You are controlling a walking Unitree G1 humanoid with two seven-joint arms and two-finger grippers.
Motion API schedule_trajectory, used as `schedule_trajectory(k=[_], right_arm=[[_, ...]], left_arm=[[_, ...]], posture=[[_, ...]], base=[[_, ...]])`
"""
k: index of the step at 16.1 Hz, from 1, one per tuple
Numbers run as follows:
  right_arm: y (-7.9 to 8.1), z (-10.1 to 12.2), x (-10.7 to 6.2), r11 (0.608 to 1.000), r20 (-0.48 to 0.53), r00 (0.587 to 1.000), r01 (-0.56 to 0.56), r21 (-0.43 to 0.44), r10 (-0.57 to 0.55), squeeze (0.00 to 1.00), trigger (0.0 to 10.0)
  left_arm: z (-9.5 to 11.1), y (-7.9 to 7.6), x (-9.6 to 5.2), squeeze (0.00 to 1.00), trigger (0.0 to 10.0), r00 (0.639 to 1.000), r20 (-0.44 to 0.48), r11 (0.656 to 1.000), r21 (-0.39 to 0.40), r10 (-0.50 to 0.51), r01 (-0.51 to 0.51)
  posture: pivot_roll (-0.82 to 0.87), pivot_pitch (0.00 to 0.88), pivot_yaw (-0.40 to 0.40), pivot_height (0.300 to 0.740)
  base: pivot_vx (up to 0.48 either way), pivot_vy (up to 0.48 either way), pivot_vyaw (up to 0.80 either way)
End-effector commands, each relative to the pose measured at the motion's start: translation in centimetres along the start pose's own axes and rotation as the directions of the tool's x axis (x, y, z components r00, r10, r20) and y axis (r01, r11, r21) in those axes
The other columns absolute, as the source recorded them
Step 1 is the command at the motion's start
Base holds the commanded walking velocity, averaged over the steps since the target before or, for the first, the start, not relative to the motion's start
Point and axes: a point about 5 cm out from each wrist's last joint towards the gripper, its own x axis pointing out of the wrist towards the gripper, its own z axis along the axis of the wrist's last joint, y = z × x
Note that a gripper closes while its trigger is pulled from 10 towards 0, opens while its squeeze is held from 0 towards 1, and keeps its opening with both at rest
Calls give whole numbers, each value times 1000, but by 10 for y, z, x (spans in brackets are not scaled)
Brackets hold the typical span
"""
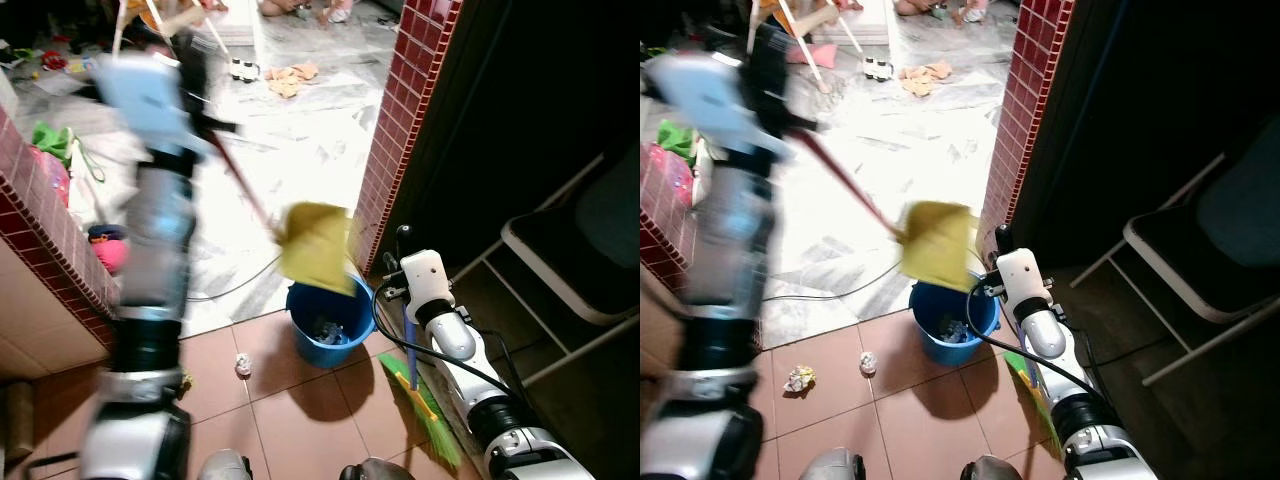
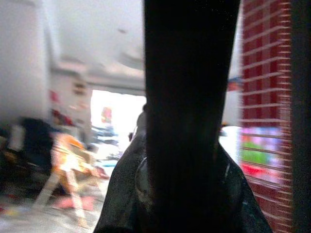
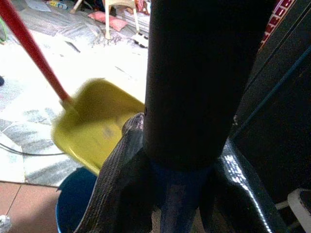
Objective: Sweep floor
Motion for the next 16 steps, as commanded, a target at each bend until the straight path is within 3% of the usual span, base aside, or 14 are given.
schedule_trajectory(k=[1,3,6,8,10,13,16], right_arm=[[-4,4,4,999,13,1000,1,-43,0,0,10000],[-1,5,6,999,10,1000,-8,-41,9,0,10000],[0,6,9,999,11,1000,-11,-40,12,0,10000],[-1,6,9,999,15,1000,-10,-39,10,0,10000],[0,6,9,999,18,1000,-21,-33,22,0,10000],[0,5,7,999,23,999,-33,-27,34,0,10000],[1,4,4,999,30,998,-48,-24,49,0,10000]], left_arm=[[45,6,14,0,10000,981,190,999,33,24,-31],[47,16,15,0,10000,983,180,995,83,34,-49],[30,24,3,0,10000,995,89,983,175,45,-60],[4,23,-18,0,10000,999,-33,933,359,27,-14],[-21,26,-41,0,10000,984,-141,937,345,112,-57],[-42,18,-66,0,10000,964,-226,937,346,140,-55],[-61,17,-92,0,10000,926,-321,954,279,201,-111]], posture=[[53,0,-72,740],[65,0,-75,740],[73,0,-77,740],[78,0,-79,740],[75,0,-76,740],[73,0,-79,740],[62,0,-78,740]], base=[[0,0,0],[0,0,0],[0,0,0],[0,0,0],[0,0,0],[0,0,0],[0,0,0]])
